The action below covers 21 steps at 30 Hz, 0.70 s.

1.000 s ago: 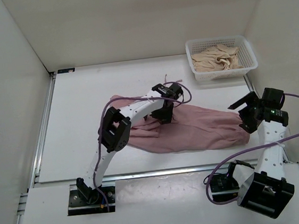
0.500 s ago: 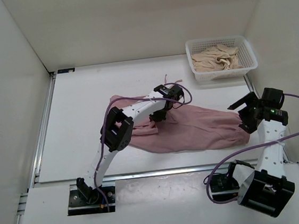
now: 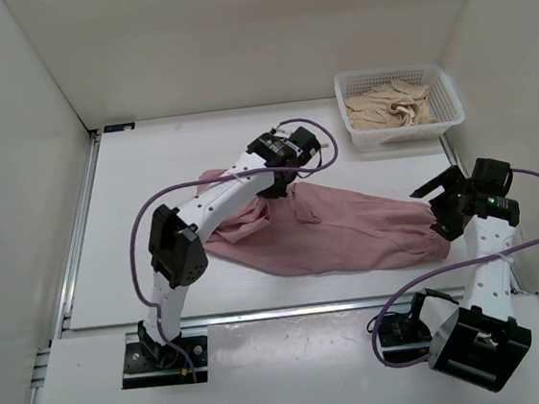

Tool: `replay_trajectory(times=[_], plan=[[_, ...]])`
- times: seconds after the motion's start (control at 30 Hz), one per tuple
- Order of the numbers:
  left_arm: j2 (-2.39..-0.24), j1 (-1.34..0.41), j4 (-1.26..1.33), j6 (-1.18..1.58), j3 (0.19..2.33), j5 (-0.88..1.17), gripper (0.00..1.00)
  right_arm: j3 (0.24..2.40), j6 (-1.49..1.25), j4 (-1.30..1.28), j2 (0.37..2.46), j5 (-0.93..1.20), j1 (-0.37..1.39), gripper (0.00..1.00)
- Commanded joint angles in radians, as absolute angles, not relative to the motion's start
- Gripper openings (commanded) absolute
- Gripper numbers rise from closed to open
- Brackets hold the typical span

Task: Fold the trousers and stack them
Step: Fold the trousers

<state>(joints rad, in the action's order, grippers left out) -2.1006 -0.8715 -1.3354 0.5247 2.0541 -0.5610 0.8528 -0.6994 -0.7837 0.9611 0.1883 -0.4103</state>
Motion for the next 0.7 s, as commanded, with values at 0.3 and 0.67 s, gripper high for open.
replay_trajectory(times=[0.3,0.67], plan=[[-2.042,-0.946,-1.220,0.597,2.063,-0.336,0.10,0.847,-0.692,-0.765,0.925,0.201,-0.411,0.99],[-2.129,-0.916,-1.295,0.533,2.191,-0.171,0.87,0.848,-0.683,-0.775,0.925,0.201,-0.411,0.99]])
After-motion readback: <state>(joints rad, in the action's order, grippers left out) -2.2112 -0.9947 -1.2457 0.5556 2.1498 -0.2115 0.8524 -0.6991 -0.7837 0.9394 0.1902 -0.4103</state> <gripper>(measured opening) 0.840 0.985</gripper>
